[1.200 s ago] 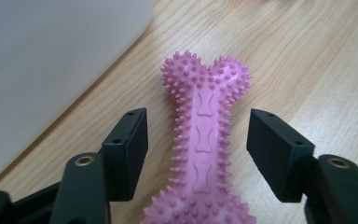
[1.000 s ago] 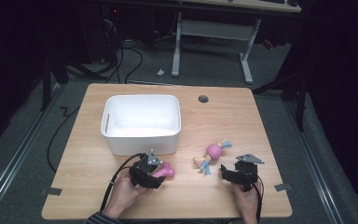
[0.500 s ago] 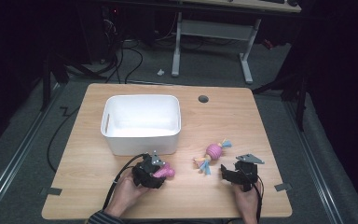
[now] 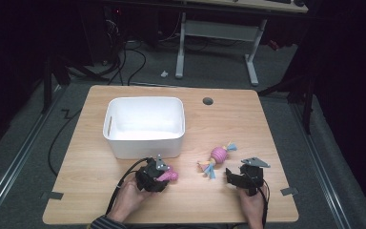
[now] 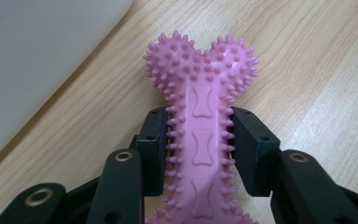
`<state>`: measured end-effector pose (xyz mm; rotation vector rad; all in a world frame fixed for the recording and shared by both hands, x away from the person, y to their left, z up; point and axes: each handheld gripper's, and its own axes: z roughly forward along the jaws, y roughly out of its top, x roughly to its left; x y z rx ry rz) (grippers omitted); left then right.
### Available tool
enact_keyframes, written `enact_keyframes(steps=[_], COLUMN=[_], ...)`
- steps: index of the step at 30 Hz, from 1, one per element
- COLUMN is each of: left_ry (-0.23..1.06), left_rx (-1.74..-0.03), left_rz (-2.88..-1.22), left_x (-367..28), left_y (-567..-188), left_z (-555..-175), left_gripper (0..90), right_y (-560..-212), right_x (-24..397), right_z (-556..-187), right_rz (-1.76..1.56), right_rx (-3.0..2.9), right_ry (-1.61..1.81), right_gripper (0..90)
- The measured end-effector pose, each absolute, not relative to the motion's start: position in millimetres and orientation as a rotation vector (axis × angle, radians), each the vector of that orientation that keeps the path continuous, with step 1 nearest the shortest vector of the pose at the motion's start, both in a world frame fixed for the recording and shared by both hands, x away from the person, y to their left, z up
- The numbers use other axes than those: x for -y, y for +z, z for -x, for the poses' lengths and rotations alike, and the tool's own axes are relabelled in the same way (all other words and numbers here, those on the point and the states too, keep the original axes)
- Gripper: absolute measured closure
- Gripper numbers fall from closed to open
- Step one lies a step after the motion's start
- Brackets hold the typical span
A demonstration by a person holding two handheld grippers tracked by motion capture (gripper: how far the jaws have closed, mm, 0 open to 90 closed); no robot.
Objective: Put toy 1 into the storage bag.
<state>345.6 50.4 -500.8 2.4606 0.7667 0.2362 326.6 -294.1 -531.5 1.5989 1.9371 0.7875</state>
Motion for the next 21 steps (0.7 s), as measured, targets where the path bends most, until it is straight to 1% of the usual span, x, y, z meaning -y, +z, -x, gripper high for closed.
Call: enact_keyframes(steps=[17, 21], left_ry=[0.228, 0.263], left_rx=[-0.765, -0.761], left_rz=[-2.392, -2.413], left_x=[-62.5, -63.2], left_y=[-475.2, -467.8], left_z=[-331.9, -327.7], left_gripper=[59.0, 59.0], right_y=[-531.4, -531.5], right_x=[293.8, 293.5], right_z=[-326.1, -325.9], right_rz=[-1.592, -1.587], right_rx=[-1.947, -1.95], right_ry=[0.787, 0.789], right_gripper=[15.8, 15.8])
